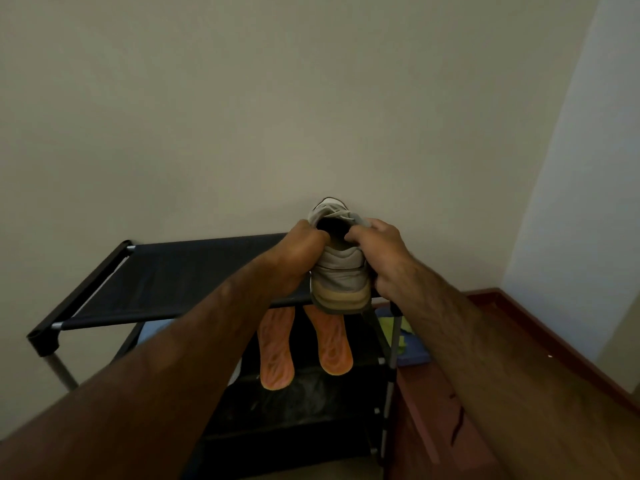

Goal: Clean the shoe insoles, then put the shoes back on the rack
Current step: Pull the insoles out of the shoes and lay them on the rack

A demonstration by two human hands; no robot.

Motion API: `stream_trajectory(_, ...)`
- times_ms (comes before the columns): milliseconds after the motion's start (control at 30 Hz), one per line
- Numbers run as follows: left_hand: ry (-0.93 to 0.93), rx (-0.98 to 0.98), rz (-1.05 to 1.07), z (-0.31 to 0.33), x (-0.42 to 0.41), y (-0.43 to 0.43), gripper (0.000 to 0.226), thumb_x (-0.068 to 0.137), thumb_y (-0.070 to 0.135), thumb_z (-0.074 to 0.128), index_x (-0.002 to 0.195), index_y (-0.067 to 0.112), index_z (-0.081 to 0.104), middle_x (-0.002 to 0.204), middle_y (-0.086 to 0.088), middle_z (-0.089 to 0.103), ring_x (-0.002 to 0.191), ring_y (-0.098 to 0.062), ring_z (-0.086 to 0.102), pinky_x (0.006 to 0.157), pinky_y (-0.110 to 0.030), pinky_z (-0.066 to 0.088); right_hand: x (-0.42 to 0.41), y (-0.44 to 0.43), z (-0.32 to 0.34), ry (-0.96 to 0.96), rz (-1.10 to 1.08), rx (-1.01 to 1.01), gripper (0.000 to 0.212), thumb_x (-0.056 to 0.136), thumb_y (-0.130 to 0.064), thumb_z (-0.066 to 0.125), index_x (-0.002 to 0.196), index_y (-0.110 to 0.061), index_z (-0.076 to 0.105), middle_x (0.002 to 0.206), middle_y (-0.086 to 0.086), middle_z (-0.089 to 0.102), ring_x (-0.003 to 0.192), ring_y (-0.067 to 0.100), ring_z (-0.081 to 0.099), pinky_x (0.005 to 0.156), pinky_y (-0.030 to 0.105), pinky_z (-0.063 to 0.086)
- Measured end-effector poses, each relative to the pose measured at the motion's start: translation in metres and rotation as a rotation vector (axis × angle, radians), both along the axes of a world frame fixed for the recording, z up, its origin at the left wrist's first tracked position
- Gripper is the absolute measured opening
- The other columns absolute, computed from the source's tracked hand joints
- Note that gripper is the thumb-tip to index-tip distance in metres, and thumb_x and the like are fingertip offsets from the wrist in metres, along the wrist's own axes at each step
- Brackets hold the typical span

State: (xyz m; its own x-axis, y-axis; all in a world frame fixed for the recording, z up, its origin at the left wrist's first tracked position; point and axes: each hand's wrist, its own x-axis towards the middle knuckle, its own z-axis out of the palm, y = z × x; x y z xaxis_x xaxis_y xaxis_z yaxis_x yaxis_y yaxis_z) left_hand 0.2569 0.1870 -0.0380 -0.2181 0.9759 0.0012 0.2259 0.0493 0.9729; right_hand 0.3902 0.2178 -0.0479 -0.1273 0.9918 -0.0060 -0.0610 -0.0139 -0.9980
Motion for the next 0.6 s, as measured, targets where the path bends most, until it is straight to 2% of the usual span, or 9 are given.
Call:
stream_trajectory(33,0.017,0.01,0.001,0.005,0.002,-0.01,0.037,0.085,0.009,0.053,0.118,-0.002,0.062,0.102,-0.019,0.07,0.09,-0.03,0.07,0.068,-0.036,0.06,0.001,-0.006,0.003,0.014,0.006,0.007,0.016,0.089,-0.007,0.063,0.096,-0.019,0.071,0.097,0.014,0.075,0.093,0.033,0.073,0.082,0.049,0.063)
stream_trajectory(67,0.032,0.027,0.011,0.009,0.003,-0.019,0.035,0.087,0.006,0.052,0.12,-0.002,0.06,0.101,-0.018,0.069,0.088,-0.028,0.068,0.063,-0.03,0.056,0.002,-0.013,0.006,0.033,0.013,0.017,0.016,0.089,-0.006,0.064,0.096,-0.019,0.071,0.095,0.013,0.075,0.091,0.032,0.073,0.08,0.046,0.063)
stream_trajectory(100,0.044,0.044,0.009,0.012,0.004,-0.028,0.037,0.085,0.007,0.052,0.121,-0.001,0.059,0.104,-0.02,0.069,0.091,-0.029,0.07,0.065,-0.031,0.057,0.004,-0.02,0.008,0.045,0.015,0.029,0.017,0.089,-0.006,0.064,0.096,-0.019,0.072,0.093,0.012,0.075,0.088,0.031,0.073,0.079,0.045,0.062)
stream_trajectory(200,0.041,0.078,-0.045,0.014,0.004,-0.065,0.043,0.08,0.007,0.052,0.121,0.004,0.064,0.11,-0.023,0.072,0.1,-0.036,0.072,0.086,-0.046,0.061,0.009,-0.048,0.012,0.034,0.026,0.068,0.021,0.086,-0.006,0.067,0.102,-0.017,0.075,0.092,0.015,0.074,0.087,0.03,0.07,0.077,0.042,0.061)
stream_trajectory(300,0.004,0.11,-0.049,0.013,0.007,-0.109,0.038,0.088,-0.003,0.051,0.123,0.005,0.062,0.107,-0.018,0.071,0.093,-0.028,0.073,0.069,-0.03,0.059,0.018,-0.079,0.012,-0.003,0.067,0.11,0.033,0.085,-0.003,0.069,0.115,-0.015,0.075,0.096,0.013,0.073,0.09,0.029,0.069,0.076,0.038,0.059)
stream_trajectory(367,-0.035,0.119,-0.027,0.006,0.009,-0.138,0.042,0.09,-0.006,0.052,0.129,0.007,0.056,0.115,-0.016,0.068,0.099,-0.024,0.071,0.067,-0.022,0.056,0.025,-0.103,0.009,-0.004,0.094,0.12,0.039,0.084,0.002,0.068,0.118,-0.015,0.074,0.102,0.012,0.075,0.094,0.029,0.07,0.081,0.041,0.061)
stream_trajectory(433,-0.06,0.123,-0.025,-0.003,0.01,-0.164,0.048,0.089,-0.004,0.057,0.135,0.01,0.053,0.121,-0.016,0.066,0.105,-0.025,0.07,0.074,-0.026,0.058,0.03,-0.126,0.004,-0.003,0.112,0.107,0.043,0.083,0.005,0.067,0.119,-0.017,0.074,0.105,0.008,0.076,0.101,0.027,0.071,0.079,0.039,0.063)
stream_trajectory(500,-0.093,0.102,-0.008,-0.011,0.013,-0.19,0.051,0.089,-0.001,0.06,0.137,0.013,0.052,0.121,-0.014,0.067,0.106,-0.024,0.07,0.081,-0.033,0.06,0.035,-0.149,-0.005,-0.023,0.125,0.091,0.047,0.082,0.005,0.067,0.123,-0.018,0.073,0.106,0.004,0.076,0.102,0.023,0.071,0.072,0.029,0.06)
stream_trajectory(600,-0.12,0.06,0.005,-0.028,0.02,-0.23,0.05,0.091,-0.003,0.061,0.137,0.014,0.05,0.118,-0.009,0.067,0.104,-0.022,0.07,0.08,-0.031,0.059,0.041,-0.182,-0.021,-0.051,0.15,0.067,0.051,0.083,0.006,0.067,0.128,-0.017,0.07,0.108,0.002,0.075,0.102,0.019,0.07,0.068,0.023,0.057)
